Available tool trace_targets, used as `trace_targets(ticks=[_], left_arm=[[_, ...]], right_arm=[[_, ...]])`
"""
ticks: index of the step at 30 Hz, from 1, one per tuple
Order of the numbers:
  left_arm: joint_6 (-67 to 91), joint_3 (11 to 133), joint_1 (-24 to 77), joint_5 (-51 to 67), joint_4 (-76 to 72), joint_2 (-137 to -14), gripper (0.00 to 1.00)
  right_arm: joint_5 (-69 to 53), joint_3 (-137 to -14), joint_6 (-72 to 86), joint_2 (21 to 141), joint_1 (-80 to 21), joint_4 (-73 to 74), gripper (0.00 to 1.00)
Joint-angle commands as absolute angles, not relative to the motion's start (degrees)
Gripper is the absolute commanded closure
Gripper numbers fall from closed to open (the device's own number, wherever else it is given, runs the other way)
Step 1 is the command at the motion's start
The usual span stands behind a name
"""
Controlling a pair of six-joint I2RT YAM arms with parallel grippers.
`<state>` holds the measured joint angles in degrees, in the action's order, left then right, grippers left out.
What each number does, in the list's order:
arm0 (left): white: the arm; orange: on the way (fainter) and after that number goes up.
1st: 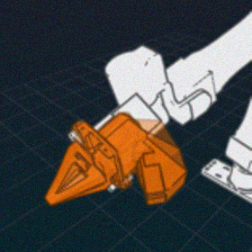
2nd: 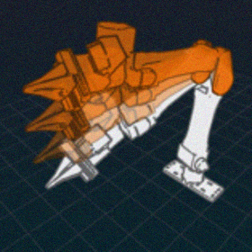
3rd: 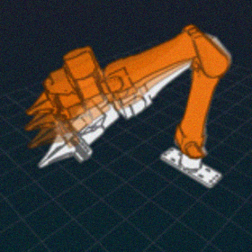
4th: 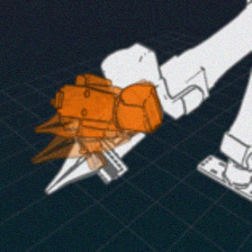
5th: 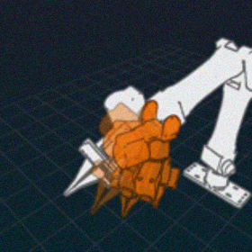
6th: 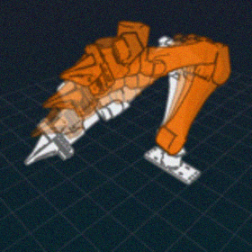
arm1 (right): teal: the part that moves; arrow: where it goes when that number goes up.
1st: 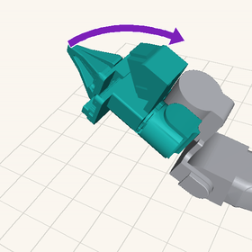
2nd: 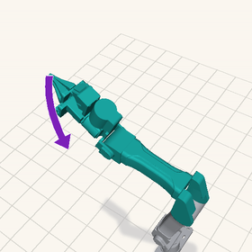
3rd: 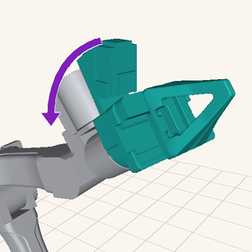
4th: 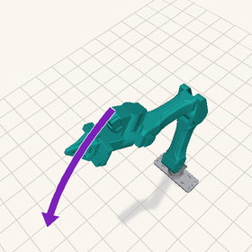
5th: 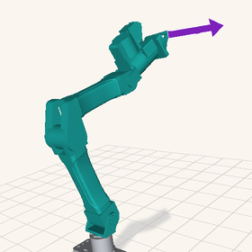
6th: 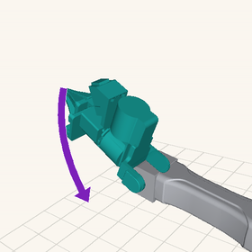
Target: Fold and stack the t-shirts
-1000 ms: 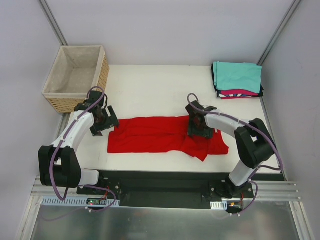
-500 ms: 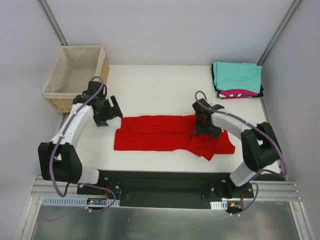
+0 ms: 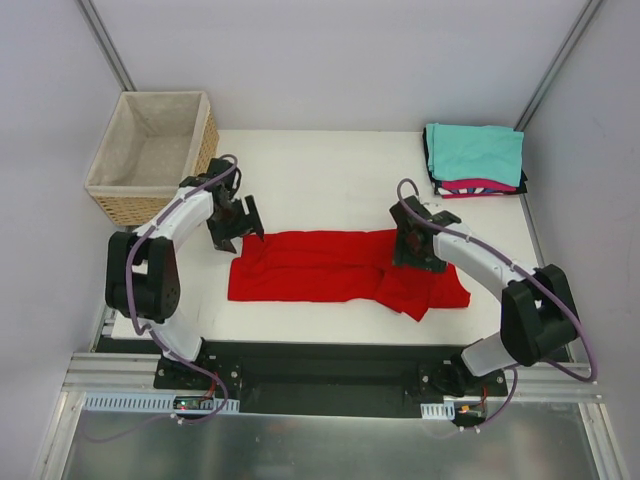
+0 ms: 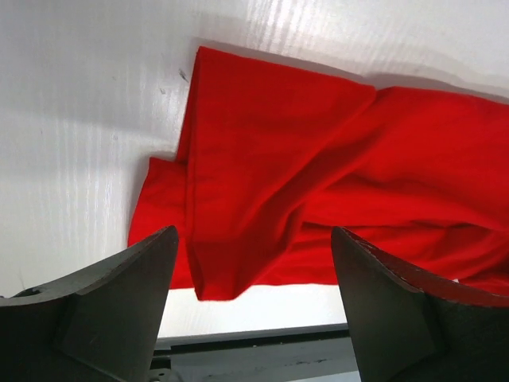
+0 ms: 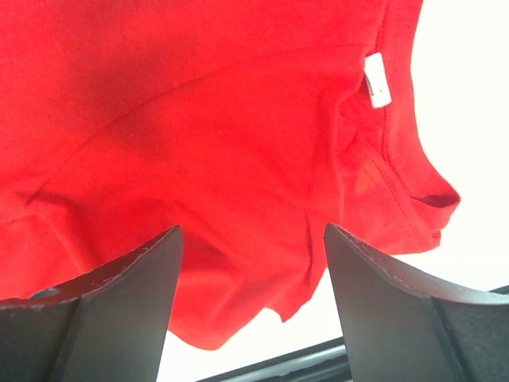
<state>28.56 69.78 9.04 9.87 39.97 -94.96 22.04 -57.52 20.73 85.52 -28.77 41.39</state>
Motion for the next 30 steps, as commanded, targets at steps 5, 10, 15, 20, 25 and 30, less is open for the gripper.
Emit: trace_targets(ticks=[5, 10, 15, 20, 25, 30], left_arm=[[30.15, 73.74, 9.49, 3.09, 41.22, -99.92, 0.23], [30.15, 75.84, 9.4, 4.22, 39.91, -103.53, 0.25], [30.32, 75.85, 8.7, 6.58, 36.4, -105.91, 0.33], [30.32, 74.53, 6.68, 10.46, 32.35, -106.87, 0.37], [30.06, 74.0, 5.98, 11.16, 31.64, -107.67, 0.4], [30.15, 73.04, 5.19, 11.51, 30.5, -107.93, 0.44]], right_arm=[[24.26, -55.99, 19.78, 80.86, -29.27, 44.38, 0.25], [23.91, -55.9, 19.51, 80.6, -29.18, 44.21, 0.25], [23.64, -54.94, 19.51, 79.54, -29.27, 43.77, 0.25], [23.82, -54.14, 19.25, 78.93, -29.27, 43.68, 0.25], [23.29, -53.44, 19.42, 78.93, -29.27, 43.24, 0.25], [23.03, -53.26, 19.42, 78.75, -29.27, 43.24, 0.25]])
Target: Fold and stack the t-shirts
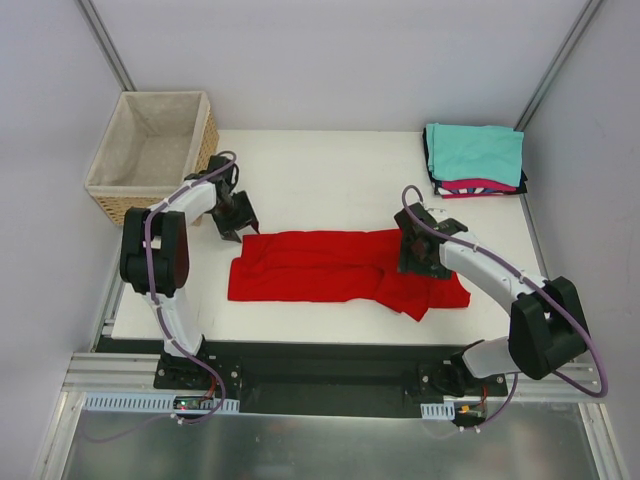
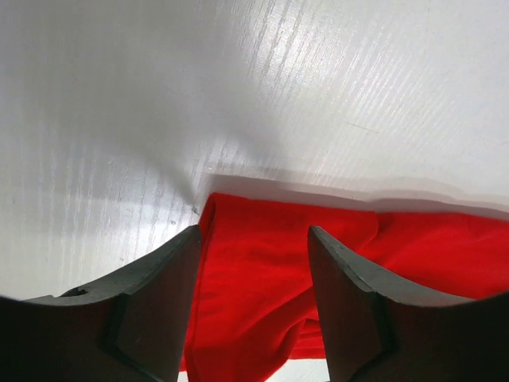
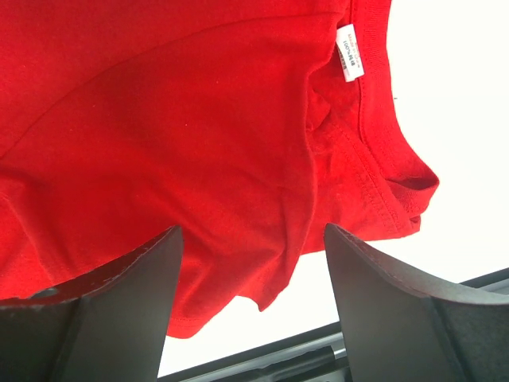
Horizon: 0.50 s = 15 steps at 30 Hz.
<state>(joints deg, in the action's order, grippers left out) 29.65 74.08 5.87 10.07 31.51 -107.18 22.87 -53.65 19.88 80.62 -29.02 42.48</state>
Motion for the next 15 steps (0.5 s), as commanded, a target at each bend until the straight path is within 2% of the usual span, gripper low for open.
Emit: trace_targets(ticks=[1, 10, 15], left_arm=[[30.15, 72.78, 4.92, 11.77, 30.24, -108.02, 0.46], [30.5, 70.75, 4.22, 13.89, 27.95, -107.84, 0.56], [30.5, 69.61, 3.87, 14.32, 27.77, -106.88, 0.65]], right_arm=[[22.94, -53.09, 19.42, 78.66, -29.35, 43.24, 0.25], [22.85, -52.65, 19.51, 78.75, -29.27, 43.07, 0.25], [22.41, -52.47, 19.51, 79.28, -29.27, 42.54, 0.25]])
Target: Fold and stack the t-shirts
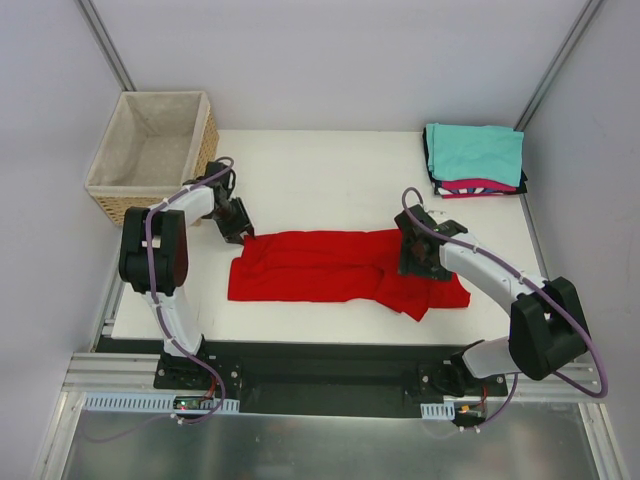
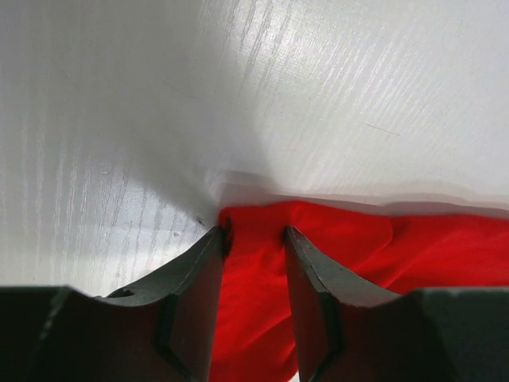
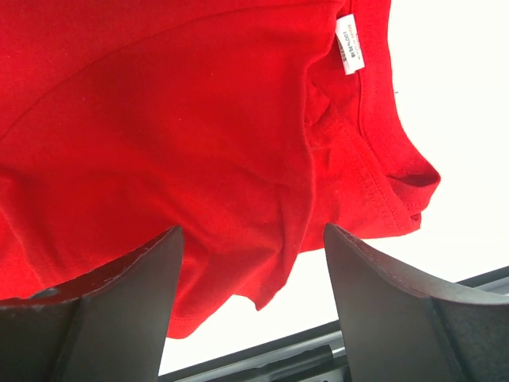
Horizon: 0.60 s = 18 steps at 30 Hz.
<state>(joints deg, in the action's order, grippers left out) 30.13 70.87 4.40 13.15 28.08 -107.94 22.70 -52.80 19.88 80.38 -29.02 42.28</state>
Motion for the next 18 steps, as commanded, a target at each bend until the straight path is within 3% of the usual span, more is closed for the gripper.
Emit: trace_targets(ticks=[1, 18], left_arm=[[30.5, 69.44, 3.69, 14.41, 27.77, -106.61, 0.67], [30.32, 68.2, 0.35, 15.47, 27.86, -102.22, 0.72]], right_arm=[[22.33, -52.56, 19.51, 79.36, -29.27, 42.45, 0.25], [21.36, -51.68, 19.42, 80.59, -29.79, 41.14, 0.26]])
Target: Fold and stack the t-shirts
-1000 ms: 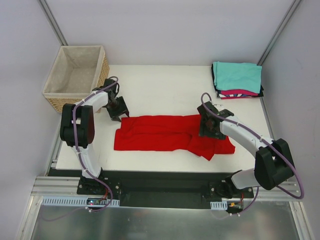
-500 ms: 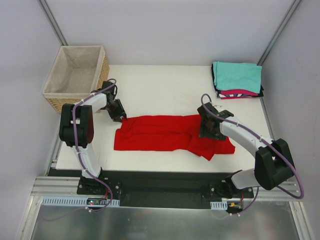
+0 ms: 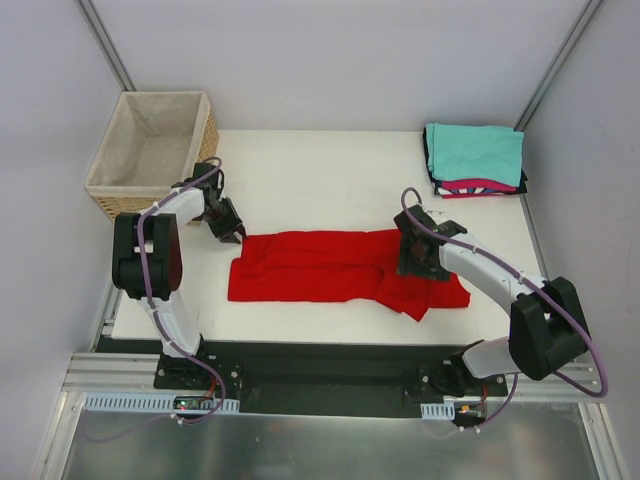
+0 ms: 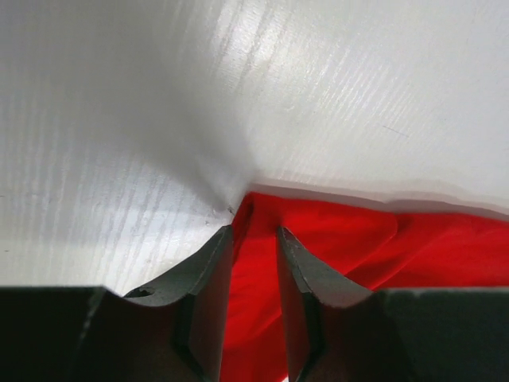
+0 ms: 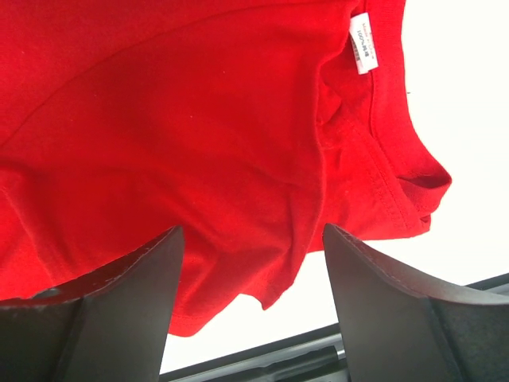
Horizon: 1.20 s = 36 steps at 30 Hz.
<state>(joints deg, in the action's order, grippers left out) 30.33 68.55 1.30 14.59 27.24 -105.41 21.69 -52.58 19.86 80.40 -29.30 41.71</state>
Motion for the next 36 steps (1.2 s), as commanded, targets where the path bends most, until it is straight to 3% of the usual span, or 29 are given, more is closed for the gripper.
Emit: trace_targets(ticks=[1, 6, 20, 22, 23, 28, 36], left_arm=[[30.32, 68.2, 0.35, 15.56, 27.69, -102.3, 0.74], [30.5, 68.29, 0.35, 16.61, 27.6, -103.62, 0.8], [30.32, 68.47, 0.35, 17.05, 27.25, -104.33, 0.8], [30.32, 68.47, 0.35, 16.88, 27.42, -104.5, 0.78], [30.32, 68.38, 0.35, 16.79, 27.33, -104.59, 0.7], [30.67, 68.12, 0.35, 16.61, 27.33, -105.12, 0.54], [31.03, 68.12, 0.35, 16.43, 26.98, -106.34, 0.54]], right_arm=[[21.36, -51.51, 19.42, 80.6, -29.88, 40.96, 0.26], [20.74, -51.33, 19.6, 81.91, -29.97, 40.08, 0.26], [17.75, -50.45, 19.69, 89.91, -30.15, 34.37, 0.26], [17.14, -50.01, 19.86, 90.26, -30.15, 34.1, 0.26], [16.88, -49.75, 19.86, 90.35, -30.23, 33.84, 0.26], [16.7, -49.66, 19.95, 90.53, -30.15, 33.57, 0.26], [16.35, -49.4, 20.04, 90.44, -30.23, 33.22, 0.26]])
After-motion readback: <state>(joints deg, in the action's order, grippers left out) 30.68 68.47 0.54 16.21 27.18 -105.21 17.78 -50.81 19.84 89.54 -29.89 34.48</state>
